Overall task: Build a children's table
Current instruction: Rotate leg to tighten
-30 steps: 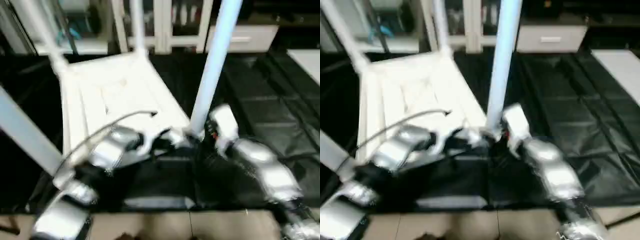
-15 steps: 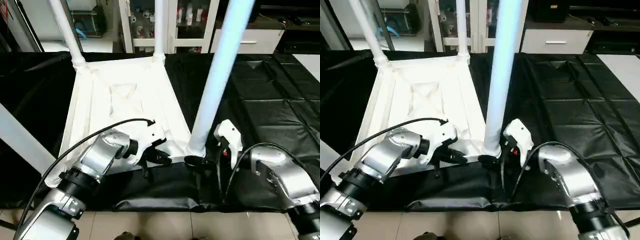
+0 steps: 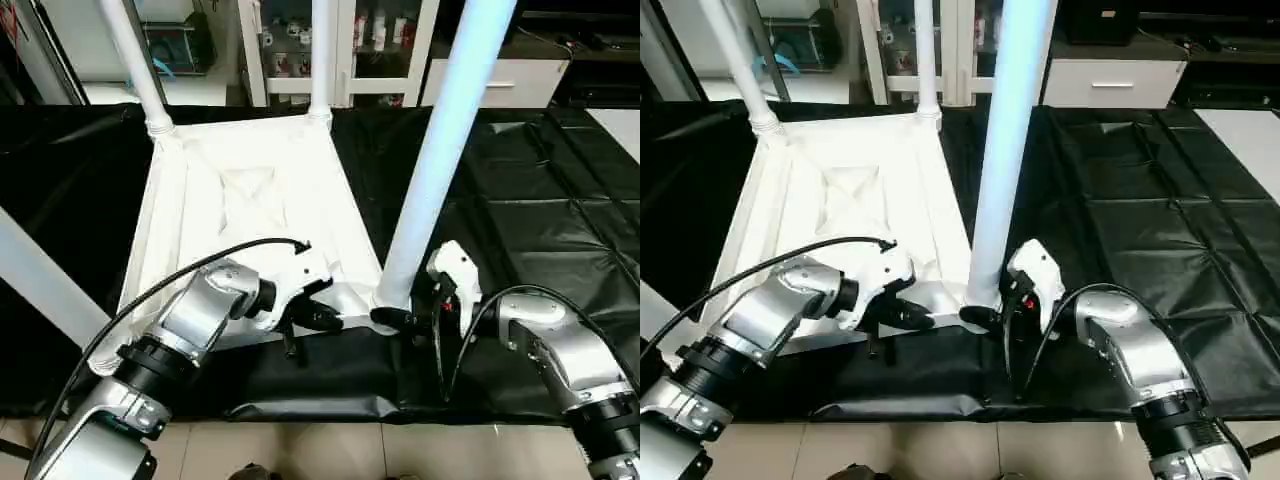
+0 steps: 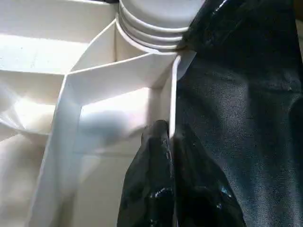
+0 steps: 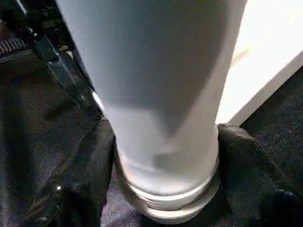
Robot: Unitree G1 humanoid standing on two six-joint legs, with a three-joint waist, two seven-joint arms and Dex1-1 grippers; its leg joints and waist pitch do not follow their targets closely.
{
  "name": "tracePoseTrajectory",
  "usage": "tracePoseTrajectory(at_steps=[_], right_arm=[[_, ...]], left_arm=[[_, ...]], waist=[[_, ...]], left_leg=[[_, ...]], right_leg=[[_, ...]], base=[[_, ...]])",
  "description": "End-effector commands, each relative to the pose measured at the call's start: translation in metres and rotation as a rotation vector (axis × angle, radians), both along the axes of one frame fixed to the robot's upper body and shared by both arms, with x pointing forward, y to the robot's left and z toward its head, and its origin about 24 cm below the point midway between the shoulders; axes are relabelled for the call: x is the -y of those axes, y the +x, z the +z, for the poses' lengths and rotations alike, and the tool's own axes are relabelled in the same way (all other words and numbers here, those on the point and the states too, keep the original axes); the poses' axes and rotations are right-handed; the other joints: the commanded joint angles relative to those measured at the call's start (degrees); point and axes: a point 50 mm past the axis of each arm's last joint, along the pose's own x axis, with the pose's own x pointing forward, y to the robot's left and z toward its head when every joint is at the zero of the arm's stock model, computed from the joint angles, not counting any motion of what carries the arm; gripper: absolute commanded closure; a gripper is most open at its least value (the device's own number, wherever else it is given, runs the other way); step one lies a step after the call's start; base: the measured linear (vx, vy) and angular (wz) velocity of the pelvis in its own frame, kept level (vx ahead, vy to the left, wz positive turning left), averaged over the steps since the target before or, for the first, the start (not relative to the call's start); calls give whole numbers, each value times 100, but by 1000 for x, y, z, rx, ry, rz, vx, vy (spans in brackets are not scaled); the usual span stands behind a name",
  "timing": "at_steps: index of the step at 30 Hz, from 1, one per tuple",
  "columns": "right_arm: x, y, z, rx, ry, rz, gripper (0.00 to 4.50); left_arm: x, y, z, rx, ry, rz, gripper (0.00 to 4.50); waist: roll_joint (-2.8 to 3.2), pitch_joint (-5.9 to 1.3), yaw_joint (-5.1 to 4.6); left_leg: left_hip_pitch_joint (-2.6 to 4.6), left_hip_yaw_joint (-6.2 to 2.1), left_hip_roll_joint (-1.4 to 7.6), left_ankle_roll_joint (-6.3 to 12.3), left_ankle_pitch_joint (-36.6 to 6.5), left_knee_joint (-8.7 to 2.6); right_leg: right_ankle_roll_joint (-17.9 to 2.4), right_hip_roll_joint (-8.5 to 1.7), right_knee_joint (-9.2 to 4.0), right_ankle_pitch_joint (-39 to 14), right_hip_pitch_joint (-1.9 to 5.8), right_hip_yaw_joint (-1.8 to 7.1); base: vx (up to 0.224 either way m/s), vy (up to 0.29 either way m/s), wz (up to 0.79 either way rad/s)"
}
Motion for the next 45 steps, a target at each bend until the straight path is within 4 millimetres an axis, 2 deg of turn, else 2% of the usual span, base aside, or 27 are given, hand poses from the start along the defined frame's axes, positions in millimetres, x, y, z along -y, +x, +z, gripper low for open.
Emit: tracePoseTrajectory(at_steps=[1,4,6,7,8,12,15,17,18,19,21,25,26,27,28,30,31,32,34,35,36,37,40,41,43,45], right_arm=[[-4,3,2,11,5,13,165],[-4,3,1,11,8,14,174],[-5,1,1,10,14,19,178],[-5,1,1,10,15,21,178],[-5,-1,1,7,13,29,178],[-6,-4,2,6,17,43,180],[-7,-6,1,10,28,35,180],[-8,-5,-1,16,38,10,180],[-9,-4,-2,20,41,-8,180],[-11,-2,-3,23,44,-27,180],[-15,2,-3,32,51,-49,180],[-20,10,2,72,56,-98,181],[-24,13,4,95,66,-123,181],[-27,14,5,101,78,-137,181],[-31,15,6,114,91,-154,181],[-40,17,7,139,136,-217,181],[-44,21,7,181,165,-314,181],[-46,22,6,182,185,-361,181],[-47,27,2,195,196,-504,181],[-46,29,0,204,189,-559,181],[-46,31,-3,206,176,-619,181],[-46,34,-5,209,160,-669,181],[-48,39,-9,199,124,-754,181],[-51,41,-8,211,129,-784,181],[-52,42,-8,215,132,-803,182],[-55,43,-7,223,138,-813,182]], left_arm=[[4,-6,-1,-44,-14,-46,450],[3,-7,-2,-46,-9,-46,450],[4,-7,-2,-47,-9,-46,450],[4,-7,-2,-47,-10,-45,450],[5,-7,-2,-47,-11,-44,450],[7,-9,-4,-53,-16,-43,450],[10,-11,-4,-53,-17,-43,450],[12,-9,-3,-41,-25,-31,450],[13,-8,-1,-33,-32,-22,450],[14,-6,1,-25,-45,-6,450],[16,-4,1,-25,-52,-1,450],[22,0,1,-15,-66,4,450],[23,3,1,-8,-75,27,450],[24,4,1,-3,-72,37,450],[24,6,1,2,-65,52,450],[24,14,2,24,-50,121,450],[26,19,3,44,-36,175,450],[26,21,3,51,-30,202,450],[30,28,4,75,-22,271,450],[31,31,4,84,-18,297,450],[33,35,4,96,-21,342,450],[34,40,4,117,-12,393,450],[36,49,3,167,7,479,450],[39,51,4,173,2,499,450],[40,51,4,176,0,509,450],[41,52,5,180,-11,525,450]], waist=[[-49,-407,4],[-47,-408,-2],[-123,-407,-22],[-95,-407,-11],[-120,-407,-19],[-97,-406,-18],[-132,-405,-27],[-128,-402,-28],[-140,-400,-39],[-39,-395,-29],[-116,-385,-48],[-111,-355,-97],[-22,-359,-99],[-57,-354,-122],[-62,-361,-124],[-48,-364,-134],[-75,-369,-144],[-48,-368,-148],[-45,-380,-142],[-43,-380,-143],[-16,-386,-153],[-1,-398,-148],[-17,-423,-160],[-89,-433,-147],[-64,-439,-103],[-81,-439,-100]], left_leg=[[137,-127,283,447,-754,-396],[142,-130,283,410,-805,-399],[139,-119,284,425,-786,-397],[138,-124,284,437,-751,-394],[143,-116,287,449,-734,-391],[139,-121,286,485,-689,-385],[138,-114,287,495,-678,-384],[136,-114,284,499,-673,-382],[140,-114,284,480,-708,-385],[144,-133,283,426,-791,-394],[134,-131,276,349,-972,-408],[129,-146,257,151,-1391,-434],[134,-166,257,92,-1475,-445],[131,-154,251,84,-1517,-445],[127,-165,245,54,-1586,-452],[114,-175,243,25,-1585,-455],[108,-180,244,6,-1570,-456],[106,-176,236,-23,-1550,-459],[96,-191,232,-27,-1524,-464],[95,-181,231,-24,-1477,-460],[118,-170,224,-54,-1468,-454],[110,-180,225,-59,-1416,-452],[107,-149,193,113,-1108,-407],[91,-136,193,217,-964,-394],[75,-134,192,384,-722,-375],[80,-125,206,506,-582,-367]], right_leg=[[-1560,-271,-245,-590,266,141],[-1543,-270,-252,-669,265,141],[-1531,-268,-255,-695,268,146],[-1523,-277,-247,-719,268,149],[-1518,-272,-252,-724,260,150],[-1494,-271,-249,-741,259,150],[-1474,-267,-254,-781,255,154],[-1454,-272,-259,-860,249,156],[-1438,-269,-265,-918,244,155],[-1429,-274,-266,-1005,232,150],[-1395,-261,-290,-1120,240,147],[-1248,-270,-351,-1680,216,154],[-1216,-276,-349,-1714,218,154],[-1203,-261,-374,-1722,207,152],[-1191,-267,-370,-1750,218,147],[-1178,-282,-366,-1780,215,146],[-1156,-286,-372,-1798,217,142],[-1146,-279,-372,-1798,193,144],[-1126,-279,-365,-1756,216,133],[-1135,-274,-366,-1682,203,136],[-1181,-256,-368,-1505,177,138],[-1204,-258,-342,-1377,202,134],[-1364,-236,-300,-750,217,137],[-1397,-252,-299,-621,250,136],[-1419,-278,-274,-516,271,140],[-1440,-266,-269,-424,264,136]], base=[[0,0,0],[0,0,0],[0,0,0],[0,0,0],[0,0,0],[0,0,0],[0,0,0],[0,0,0],[0,0,0],[0,0,0],[0,0,0],[0,0,0],[0,0,0],[0,0,0],[0,0,0],[0,0,0],[0,0,0],[0,0,0],[0,0,0],[0,0,0],[0,0,0],[0,0,0],[0,0,0],[0,0,0],[0,0,0],[0,0,0]])
